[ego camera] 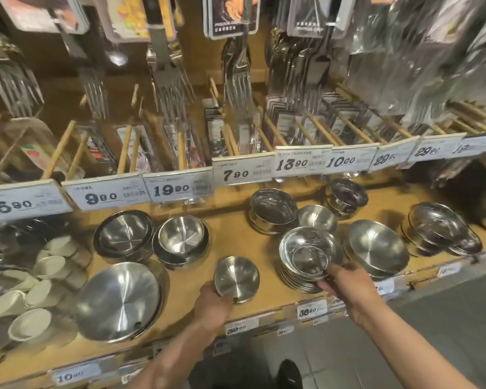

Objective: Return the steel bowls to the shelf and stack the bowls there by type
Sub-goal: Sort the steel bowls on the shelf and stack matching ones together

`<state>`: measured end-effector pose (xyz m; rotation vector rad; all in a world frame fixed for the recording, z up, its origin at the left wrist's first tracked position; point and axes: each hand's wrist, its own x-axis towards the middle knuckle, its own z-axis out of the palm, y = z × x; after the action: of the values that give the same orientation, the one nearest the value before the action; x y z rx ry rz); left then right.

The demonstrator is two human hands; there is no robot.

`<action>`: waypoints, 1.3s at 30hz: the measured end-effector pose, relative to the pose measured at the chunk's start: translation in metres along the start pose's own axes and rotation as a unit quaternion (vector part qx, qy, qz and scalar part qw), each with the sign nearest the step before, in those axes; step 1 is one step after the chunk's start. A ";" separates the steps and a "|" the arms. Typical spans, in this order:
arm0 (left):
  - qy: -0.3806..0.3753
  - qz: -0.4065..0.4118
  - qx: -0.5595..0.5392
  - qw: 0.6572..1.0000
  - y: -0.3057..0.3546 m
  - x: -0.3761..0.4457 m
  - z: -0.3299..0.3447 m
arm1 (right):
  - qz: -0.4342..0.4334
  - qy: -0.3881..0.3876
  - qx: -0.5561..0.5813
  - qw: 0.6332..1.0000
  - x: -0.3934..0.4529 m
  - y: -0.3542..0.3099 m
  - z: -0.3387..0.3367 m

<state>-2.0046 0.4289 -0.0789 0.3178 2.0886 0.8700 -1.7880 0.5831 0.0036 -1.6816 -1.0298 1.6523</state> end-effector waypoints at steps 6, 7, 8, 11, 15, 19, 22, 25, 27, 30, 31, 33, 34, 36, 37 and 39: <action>0.001 -0.024 -0.058 0.998 0.001 0.001 -0.004 | -0.004 0.016 -0.027 1.000 0.006 0.007 -0.002; -0.001 -0.027 -0.063 0.998 0.001 0.001 -0.005 | -0.005 0.021 -0.045 0.999 0.007 0.008 -0.003; -0.006 -0.030 -0.069 0.997 0.001 0.002 -0.005 | -0.008 0.027 -0.072 0.997 0.007 0.008 -0.004; -0.029 -0.041 -0.121 0.991 -0.001 0.001 -0.005 | -0.025 0.042 -0.150 0.988 0.007 0.009 -0.008; -0.064 -0.072 -0.192 0.977 0.000 -0.003 -0.005 | -0.048 0.064 -0.207 0.975 0.006 0.008 -0.008; -0.114 -0.085 -0.219 0.965 0.002 -0.008 -0.007 | -0.082 0.077 -0.296 0.948 0.010 0.006 -0.011; -0.119 -0.081 -0.216 0.966 0.007 -0.012 -0.010 | -0.089 0.062 -0.333 0.937 0.014 0.002 -0.014; -0.098 -0.088 -0.168 0.977 0.011 -0.015 -0.014 | -0.097 0.058 -0.389 0.914 0.020 -0.003 -0.018; -0.065 -0.071 -0.115 0.989 0.015 -0.019 -0.020 | -0.114 0.061 -0.425 0.896 0.023 -0.009 -0.021; 0.018 -0.034 0.014 0.999 0.024 -0.022 -0.028 | -0.180 0.089 -0.445 0.872 0.032 -0.024 -0.023; 0.043 -0.027 0.049 0.998 0.030 -0.022 -0.030 | -0.205 0.087 -0.432 0.874 0.035 -0.031 -0.023; 0.096 0.003 0.087 0.992 0.047 -0.022 -0.030 | -0.238 0.072 -0.418 0.874 0.043 -0.049 -0.019; 0.118 0.022 0.105 0.987 0.057 -0.020 -0.030 | -0.246 0.061 -0.418 0.872 0.047 -0.056 -0.016; 0.151 0.065 0.127 0.978 0.080 -0.014 -0.023 | -0.252 0.028 -0.414 0.874 0.057 -0.071 -0.012; 0.158 0.087 0.124 0.976 0.092 -0.009 -0.018 | -0.246 0.007 -0.410 0.878 0.062 -0.078 -0.011; 0.132 0.095 0.064 0.985 0.117 0.001 -0.007 | -0.230 -0.029 -0.412 0.881 0.072 -0.087 -0.009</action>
<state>-2.0198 0.5118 0.0031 0.4990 2.3961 0.9330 -1.7946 0.6917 0.0356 -1.6436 -2.1774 0.9903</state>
